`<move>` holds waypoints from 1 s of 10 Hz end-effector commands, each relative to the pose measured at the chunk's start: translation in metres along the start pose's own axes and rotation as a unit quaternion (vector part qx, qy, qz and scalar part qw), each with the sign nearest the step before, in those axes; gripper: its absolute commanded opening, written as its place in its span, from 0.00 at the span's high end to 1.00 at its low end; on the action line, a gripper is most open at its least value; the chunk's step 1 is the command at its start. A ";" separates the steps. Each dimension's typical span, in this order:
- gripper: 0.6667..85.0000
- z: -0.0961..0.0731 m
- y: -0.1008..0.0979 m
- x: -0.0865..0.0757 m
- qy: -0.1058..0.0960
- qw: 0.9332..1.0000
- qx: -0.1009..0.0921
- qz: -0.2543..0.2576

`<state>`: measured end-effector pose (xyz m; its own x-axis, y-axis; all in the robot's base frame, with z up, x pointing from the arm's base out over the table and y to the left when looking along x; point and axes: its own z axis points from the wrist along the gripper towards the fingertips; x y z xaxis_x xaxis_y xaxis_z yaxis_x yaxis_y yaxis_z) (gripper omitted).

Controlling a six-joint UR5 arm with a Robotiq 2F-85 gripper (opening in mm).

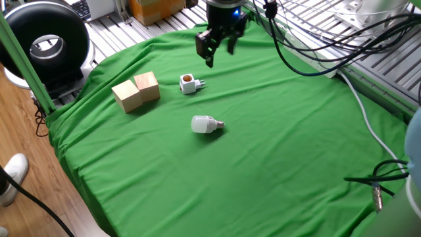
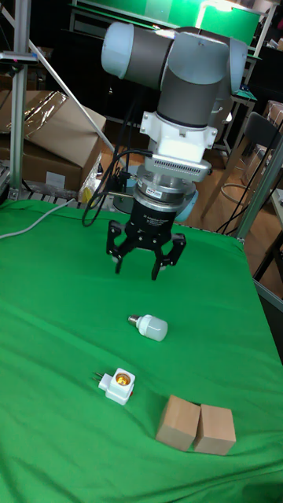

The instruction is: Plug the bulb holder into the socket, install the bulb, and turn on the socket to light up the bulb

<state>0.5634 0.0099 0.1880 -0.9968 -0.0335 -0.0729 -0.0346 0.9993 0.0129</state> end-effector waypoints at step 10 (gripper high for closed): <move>1.00 0.024 -0.007 0.014 0.040 0.982 0.017 -0.186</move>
<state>0.5539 0.0011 0.1647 -0.9349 -0.3548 0.0025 -0.3546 0.9339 -0.0463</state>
